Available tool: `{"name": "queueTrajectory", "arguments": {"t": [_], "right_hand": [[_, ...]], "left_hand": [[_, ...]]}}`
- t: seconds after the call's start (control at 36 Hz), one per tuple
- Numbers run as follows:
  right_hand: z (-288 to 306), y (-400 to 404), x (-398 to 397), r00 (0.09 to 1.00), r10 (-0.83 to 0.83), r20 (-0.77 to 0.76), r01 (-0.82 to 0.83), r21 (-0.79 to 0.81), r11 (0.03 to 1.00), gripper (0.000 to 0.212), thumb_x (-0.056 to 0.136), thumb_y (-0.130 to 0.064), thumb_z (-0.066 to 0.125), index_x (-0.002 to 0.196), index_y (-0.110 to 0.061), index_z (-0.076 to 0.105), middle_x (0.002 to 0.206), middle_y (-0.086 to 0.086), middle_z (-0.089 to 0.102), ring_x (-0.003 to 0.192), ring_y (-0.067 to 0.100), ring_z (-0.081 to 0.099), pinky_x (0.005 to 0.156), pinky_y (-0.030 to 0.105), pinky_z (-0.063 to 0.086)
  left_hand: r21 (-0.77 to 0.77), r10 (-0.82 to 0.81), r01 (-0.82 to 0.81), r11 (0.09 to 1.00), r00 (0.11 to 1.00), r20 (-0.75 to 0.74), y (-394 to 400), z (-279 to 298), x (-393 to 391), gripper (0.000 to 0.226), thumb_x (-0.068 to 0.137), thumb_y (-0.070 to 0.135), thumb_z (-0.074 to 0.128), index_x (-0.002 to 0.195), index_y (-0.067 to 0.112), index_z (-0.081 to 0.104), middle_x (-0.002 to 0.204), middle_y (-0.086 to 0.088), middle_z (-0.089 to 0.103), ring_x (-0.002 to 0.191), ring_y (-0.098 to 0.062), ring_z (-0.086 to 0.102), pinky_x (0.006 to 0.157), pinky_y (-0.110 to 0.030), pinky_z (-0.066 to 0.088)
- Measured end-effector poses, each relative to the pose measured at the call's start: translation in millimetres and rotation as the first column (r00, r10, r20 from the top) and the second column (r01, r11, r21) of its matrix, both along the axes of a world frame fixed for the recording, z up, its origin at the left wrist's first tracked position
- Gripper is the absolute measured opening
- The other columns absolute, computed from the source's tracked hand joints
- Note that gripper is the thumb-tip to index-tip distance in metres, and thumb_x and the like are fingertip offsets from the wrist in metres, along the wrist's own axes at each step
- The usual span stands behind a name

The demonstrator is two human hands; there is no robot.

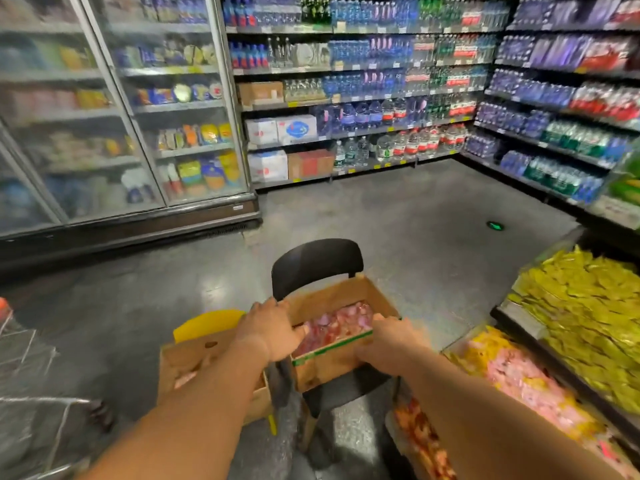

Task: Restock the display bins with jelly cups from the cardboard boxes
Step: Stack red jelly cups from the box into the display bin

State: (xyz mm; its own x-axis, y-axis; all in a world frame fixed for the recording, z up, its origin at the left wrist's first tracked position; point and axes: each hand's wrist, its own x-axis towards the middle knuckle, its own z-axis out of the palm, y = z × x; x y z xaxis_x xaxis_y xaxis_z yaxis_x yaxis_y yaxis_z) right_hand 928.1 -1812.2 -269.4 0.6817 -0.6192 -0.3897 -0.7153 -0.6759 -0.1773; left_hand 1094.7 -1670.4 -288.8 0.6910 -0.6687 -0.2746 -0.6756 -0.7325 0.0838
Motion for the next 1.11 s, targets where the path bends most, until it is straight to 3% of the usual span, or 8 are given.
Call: {"name": "queueTrajectory", "arguments": {"t": [0.19, 0.36, 0.5, 0.64, 0.89, 1.0, 1.11], "right_hand": [[-71.0, -86.1, 77.4, 0.997, -0.042, -0.062, 0.044, 0.031, 0.999, 0.07, 0.085, -0.062, 0.054, 0.139, -0.019, 0.043, 0.135, 0.007, 0.052, 0.123, 0.032, 0.051, 0.102, 0.045, 0.046], [-153.0, -153.9, 141.9, 0.988, -0.096, -0.121, 0.106, 0.074, 0.992, 0.075, 0.088, -0.063, 0.051, 0.144, -0.015, 0.039, 0.139, 0.011, 0.047, 0.128, 0.035, 0.047, 0.106, 0.046, 0.043], [-227.9, -198.0, 180.7, 0.977, -0.107, -0.186, 0.129, 0.113, 0.985, 0.063, 0.094, -0.048, 0.051, 0.147, -0.018, 0.034, 0.142, 0.009, 0.041, 0.13, 0.033, 0.042, 0.107, 0.045, 0.039], [-298.1, -231.2, 208.3, 0.974, -0.06, -0.219, 0.086, 0.113, 0.99, 0.061, 0.092, -0.048, 0.054, 0.143, -0.019, 0.037, 0.139, 0.01, 0.041, 0.128, 0.033, 0.042, 0.106, 0.044, 0.04], [-389.9, -262.2, 244.4, 0.945, -0.014, -0.326, 0.074, 0.174, 0.982, 0.063, 0.087, -0.04, 0.056, 0.144, -0.022, 0.034, 0.147, 0.014, 0.035, 0.126, 0.037, 0.044, 0.107, 0.051, 0.042], [-407.6, -267.7, 246.8, 0.941, -0.015, -0.339, 0.091, 0.208, 0.974, 0.067, 0.091, -0.044, 0.056, 0.148, -0.019, 0.031, 0.146, 0.017, 0.029, 0.128, 0.039, 0.045, 0.108, 0.046, 0.04], [-421.8, -275.5, 249.4, 0.945, -0.049, -0.322, 0.115, 0.188, 0.975, 0.067, 0.092, -0.05, 0.054, 0.145, -0.015, 0.033, 0.144, 0.017, 0.03, 0.125, 0.039, 0.049, 0.106, 0.048, 0.044]], "left_hand": [[0.01, 0.026, -0.025, 1.0, 0.992, -0.125, -82.8, -80.4, 73.5, 0.062, 0.092, 0.067, 0.046, 0.138, 0.025, 0.051, 0.14, -0.006, 0.051, 0.127, -0.033, 0.049, 0.105, -0.047, 0.044], [0.061, 0.001, 0.012, 0.998, 0.976, -0.217, -154.8, -173.9, 139.7, 0.07, 0.093, 0.063, 0.049, 0.149, 0.022, 0.041, 0.156, -0.005, 0.036, 0.142, -0.03, 0.037, 0.113, -0.044, 0.037], [0.157, 0.009, 0.031, 0.987, 0.969, -0.245, -192.6, -260.6, 173.9, 0.07, 0.09, 0.062, 0.054, 0.148, 0.027, 0.038, 0.153, -0.005, 0.035, 0.144, -0.035, 0.03, 0.115, -0.05, 0.033], [0.214, 0.01, 0.046, 0.976, 0.966, -0.257, -220.6, -330.6, 191.4, 0.064, 0.091, 0.048, 0.058, 0.149, 0.028, 0.036, 0.144, -0.003, 0.036, 0.141, -0.034, 0.027, 0.11, -0.049, 0.039], [0.295, 0.016, 0.061, 0.954, 0.968, -0.251, -245.4, -422.8, 196.4, 0.07, 0.094, 0.016, 0.045, 0.157, 0.024, 0.018, 0.152, -0.006, 0.019, 0.139, -0.038, 0.022, 0.112, -0.06, 0.032], [0.221, 0.021, 0.028, 0.975, 0.975, -0.22, -255.9, -443.5, 192.9, 0.046, 0.103, 0.026, 0.035, 0.149, 0.031, 0.034, 0.15, -0.003, 0.024, 0.13, -0.036, 0.026, 0.101, -0.052, 0.038], [0.274, 0.045, 0.005, 0.962, 0.984, -0.175, -269.1, -456.2, 192.1, 0.048, 0.102, 0.02, 0.033, 0.146, 0.035, 0.04, 0.147, -0.004, 0.024, 0.129, -0.036, 0.026, 0.096, -0.053, 0.038]]}}
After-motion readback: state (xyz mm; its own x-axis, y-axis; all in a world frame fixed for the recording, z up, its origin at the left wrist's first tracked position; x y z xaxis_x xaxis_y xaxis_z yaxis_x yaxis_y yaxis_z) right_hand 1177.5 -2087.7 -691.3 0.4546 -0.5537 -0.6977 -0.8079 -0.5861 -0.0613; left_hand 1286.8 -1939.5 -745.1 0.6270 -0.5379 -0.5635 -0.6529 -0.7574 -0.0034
